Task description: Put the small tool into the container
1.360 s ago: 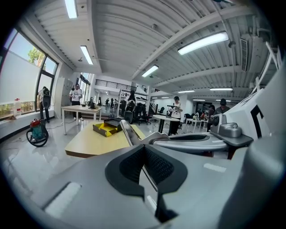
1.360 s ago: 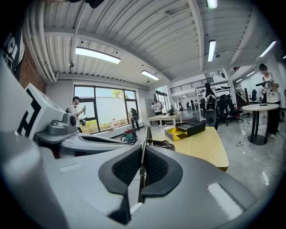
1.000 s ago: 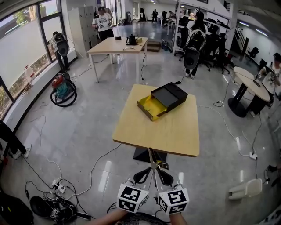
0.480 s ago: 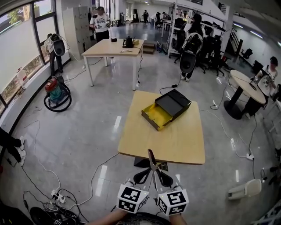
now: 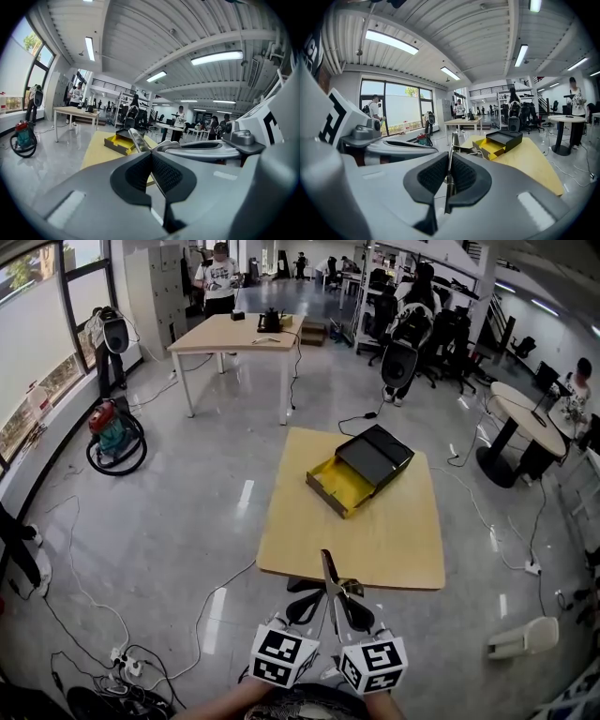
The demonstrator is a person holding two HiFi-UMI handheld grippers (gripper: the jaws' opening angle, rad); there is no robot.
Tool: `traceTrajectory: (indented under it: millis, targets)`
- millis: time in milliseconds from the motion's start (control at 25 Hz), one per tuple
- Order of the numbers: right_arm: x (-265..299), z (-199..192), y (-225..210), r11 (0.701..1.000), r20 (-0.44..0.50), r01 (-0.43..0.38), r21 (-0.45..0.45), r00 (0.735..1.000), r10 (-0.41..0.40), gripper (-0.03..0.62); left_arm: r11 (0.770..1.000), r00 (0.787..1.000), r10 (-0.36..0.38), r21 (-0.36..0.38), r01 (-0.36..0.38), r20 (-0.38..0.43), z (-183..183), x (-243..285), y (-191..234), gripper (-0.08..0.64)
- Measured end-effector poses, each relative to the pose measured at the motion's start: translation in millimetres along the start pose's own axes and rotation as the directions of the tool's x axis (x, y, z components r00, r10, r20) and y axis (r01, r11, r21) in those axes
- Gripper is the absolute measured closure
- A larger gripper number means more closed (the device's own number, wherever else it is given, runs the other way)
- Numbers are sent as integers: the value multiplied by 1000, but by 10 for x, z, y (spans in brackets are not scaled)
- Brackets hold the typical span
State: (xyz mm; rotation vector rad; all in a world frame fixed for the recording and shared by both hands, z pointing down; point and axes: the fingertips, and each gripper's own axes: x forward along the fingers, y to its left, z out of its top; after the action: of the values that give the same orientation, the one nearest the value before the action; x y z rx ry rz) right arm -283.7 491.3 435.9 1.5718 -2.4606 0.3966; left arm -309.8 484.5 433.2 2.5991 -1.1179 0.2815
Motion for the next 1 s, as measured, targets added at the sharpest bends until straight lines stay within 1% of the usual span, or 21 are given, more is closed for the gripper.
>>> traceTrajectory:
  millis: [80,280,440,600,840,1000]
  targets:
    - [226,76,-155,1000,-1,5,4,1000,-5,577,1000,1000,-4,2,4,-1,98,226,154,549]
    - [757,21,-586,1000,-2,-2,13,1000,2,577,1000,1000,-1,2,1,-10,66,835,467,549]
    - [1257,152,-1151,1000,-1,-15,15,1000,15,577,1000,1000,10,2,-10,-14,230,1533,704,549]
    - [1906,365,-1968,999,-1,-35,15,999,35,577,999,999,32,4,-32,-11,509,2522,1006,549]
    - [2877,746,-3388,997,-15,-71,22,997,71,577,998,998,56,-6,-56,-33,976,4191,1378,549]
    - [3271,1030,-4380,996,-22,-90,26,996,91,577,997,996,82,-10,-83,-43,1321,5211,1389,549]
